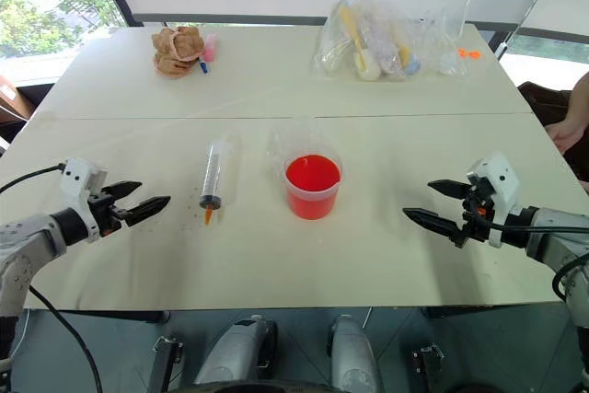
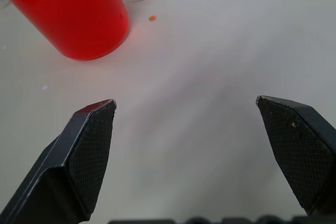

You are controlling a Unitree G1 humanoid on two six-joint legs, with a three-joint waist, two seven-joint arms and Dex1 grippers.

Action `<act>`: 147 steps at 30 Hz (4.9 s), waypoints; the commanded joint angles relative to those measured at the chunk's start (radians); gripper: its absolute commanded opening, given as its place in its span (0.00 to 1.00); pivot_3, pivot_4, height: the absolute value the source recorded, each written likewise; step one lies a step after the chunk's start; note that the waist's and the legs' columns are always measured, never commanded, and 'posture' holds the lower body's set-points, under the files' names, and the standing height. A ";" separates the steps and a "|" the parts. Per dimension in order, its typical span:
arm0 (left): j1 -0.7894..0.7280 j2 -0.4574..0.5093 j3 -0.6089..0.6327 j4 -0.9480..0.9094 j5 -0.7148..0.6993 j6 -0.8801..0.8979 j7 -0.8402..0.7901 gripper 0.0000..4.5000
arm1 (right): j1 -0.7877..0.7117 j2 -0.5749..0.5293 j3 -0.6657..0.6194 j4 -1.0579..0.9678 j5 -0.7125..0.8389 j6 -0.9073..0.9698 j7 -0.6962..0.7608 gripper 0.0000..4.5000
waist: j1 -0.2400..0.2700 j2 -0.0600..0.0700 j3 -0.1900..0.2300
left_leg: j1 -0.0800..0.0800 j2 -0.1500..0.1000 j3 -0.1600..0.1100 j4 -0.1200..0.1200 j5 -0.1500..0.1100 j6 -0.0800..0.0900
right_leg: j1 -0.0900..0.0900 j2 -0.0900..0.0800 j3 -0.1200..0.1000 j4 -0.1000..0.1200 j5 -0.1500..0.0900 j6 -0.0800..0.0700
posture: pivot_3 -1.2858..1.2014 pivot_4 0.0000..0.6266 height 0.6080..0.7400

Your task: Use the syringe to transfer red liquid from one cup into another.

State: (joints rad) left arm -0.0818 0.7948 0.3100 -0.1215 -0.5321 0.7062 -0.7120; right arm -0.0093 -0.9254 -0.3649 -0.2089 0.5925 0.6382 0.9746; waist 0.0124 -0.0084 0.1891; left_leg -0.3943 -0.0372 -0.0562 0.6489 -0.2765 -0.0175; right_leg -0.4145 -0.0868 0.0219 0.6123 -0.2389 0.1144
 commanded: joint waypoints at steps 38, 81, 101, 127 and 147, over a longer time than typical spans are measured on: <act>-1.310 -0.355 -0.750 1.183 0.394 0.627 -0.192 0.31 | -0.348 -0.078 0.027 -0.282 -0.018 -0.086 -0.099 1.00 | -0.022 -0.004 0.002 | -0.014 -0.005 -0.001 0.019 0.000 0.001 | -0.013 0.003 0.001 0.020 -0.001 0.010 | 0.52 0.24 1.00; -0.862 -0.564 -0.397 0.256 0.112 -0.156 -0.214 0.30 | -0.810 0.037 0.172 -0.101 -0.130 -0.169 -0.217 1.00 | -0.023 -0.004 0.002 | -0.014 -0.004 0.001 0.019 0.001 -0.001 | -0.014 0.000 0.002 0.020 0.002 0.011 | 0.52 0.24 1.00; -0.756 -0.565 -0.451 0.089 0.067 -0.089 -0.194 0.30 | -0.779 0.104 0.242 -0.059 -0.172 -0.208 -0.167 1.00 | -0.023 -0.004 0.002 | -0.013 -0.004 0.000 0.019 0.002 -0.001 | -0.013 0.000 0.002 0.020 0.002 0.011 | 0.52 0.24 1.00; -0.735 -0.541 -0.473 0.072 0.066 -0.079 -0.192 0.30 | -0.748 0.152 0.246 -0.068 -0.204 -0.223 -0.168 1.00 | -0.024 -0.004 0.002 | -0.013 -0.004 0.000 0.019 0.002 -0.001 | -0.013 0.001 0.002 0.020 0.002 0.011 | 0.52 0.24 1.00; -0.723 -0.551 -0.475 0.138 0.099 -0.127 -0.150 0.30 | -0.760 0.178 0.261 -0.062 -0.236 -0.236 -0.186 0.01 | -0.023 -0.004 0.002 | -0.013 -0.004 0.000 0.019 0.002 -0.001 | -0.013 0.001 0.002 0.020 0.002 0.011 | 0.52 0.24 1.00</act>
State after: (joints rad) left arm -0.7968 0.2431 -0.1643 0.0218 -0.4393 0.5821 -0.8601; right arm -0.7139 -0.7443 -0.0532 -0.2664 0.3770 0.4525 0.8305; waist -0.0109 -0.0122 0.1914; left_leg -0.4076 -0.0415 -0.0561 0.6679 -0.2749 -0.0187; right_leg -0.4279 -0.0862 0.0240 0.6324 -0.2373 0.1250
